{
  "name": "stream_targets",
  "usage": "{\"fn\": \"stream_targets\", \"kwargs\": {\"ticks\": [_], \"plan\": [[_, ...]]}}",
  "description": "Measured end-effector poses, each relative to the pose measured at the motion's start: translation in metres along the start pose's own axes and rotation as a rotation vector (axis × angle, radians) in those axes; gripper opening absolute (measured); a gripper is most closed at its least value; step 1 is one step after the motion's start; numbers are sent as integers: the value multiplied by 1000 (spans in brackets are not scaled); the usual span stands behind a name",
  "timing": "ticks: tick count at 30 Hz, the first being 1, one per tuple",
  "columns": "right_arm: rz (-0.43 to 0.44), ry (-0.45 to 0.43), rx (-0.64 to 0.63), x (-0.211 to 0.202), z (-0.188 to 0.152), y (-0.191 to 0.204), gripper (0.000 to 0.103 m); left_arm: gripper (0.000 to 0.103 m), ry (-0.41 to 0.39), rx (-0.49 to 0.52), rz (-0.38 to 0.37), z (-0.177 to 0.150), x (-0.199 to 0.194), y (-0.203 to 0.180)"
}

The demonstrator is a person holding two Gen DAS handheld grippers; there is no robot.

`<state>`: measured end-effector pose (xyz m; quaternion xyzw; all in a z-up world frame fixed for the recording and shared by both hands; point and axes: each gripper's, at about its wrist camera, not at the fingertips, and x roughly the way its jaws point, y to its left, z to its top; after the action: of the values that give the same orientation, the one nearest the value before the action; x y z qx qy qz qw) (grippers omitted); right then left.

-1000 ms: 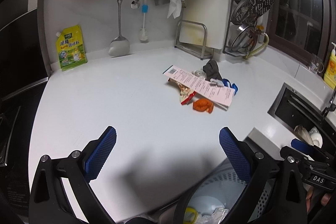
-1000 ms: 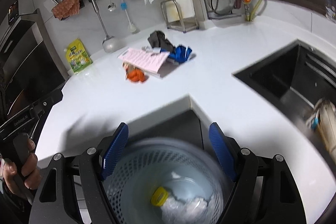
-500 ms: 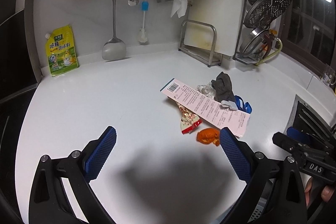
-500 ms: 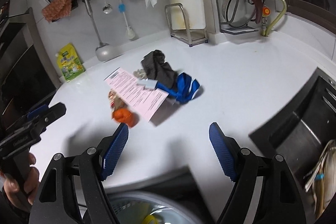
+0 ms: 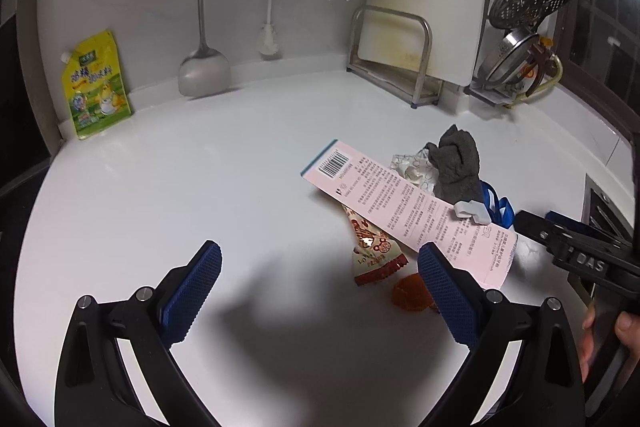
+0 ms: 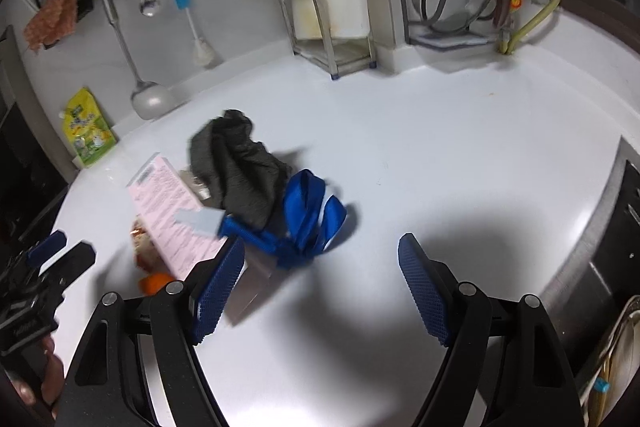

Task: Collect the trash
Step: 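Grasp the blue lanyard with the right tool while the left tool grasps the snack wrapper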

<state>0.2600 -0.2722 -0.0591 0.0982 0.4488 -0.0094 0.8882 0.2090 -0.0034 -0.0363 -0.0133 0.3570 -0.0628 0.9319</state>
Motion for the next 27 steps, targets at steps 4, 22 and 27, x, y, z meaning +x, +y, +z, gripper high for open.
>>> {"fn": "stream_targets", "kwargs": {"ticks": [4, 22, 27], "plan": [[-6, 33, 17, 20, 7, -3, 76, 97, 19, -1, 3, -1, 11, -3], [14, 47, -34, 30, 4, 7, 19, 97, 80, -18, 16, 2, 37, -4], [26, 47, -20, 29, 5, 5, 18, 95, 103, -14, 21, 4, 44, -6]]}}
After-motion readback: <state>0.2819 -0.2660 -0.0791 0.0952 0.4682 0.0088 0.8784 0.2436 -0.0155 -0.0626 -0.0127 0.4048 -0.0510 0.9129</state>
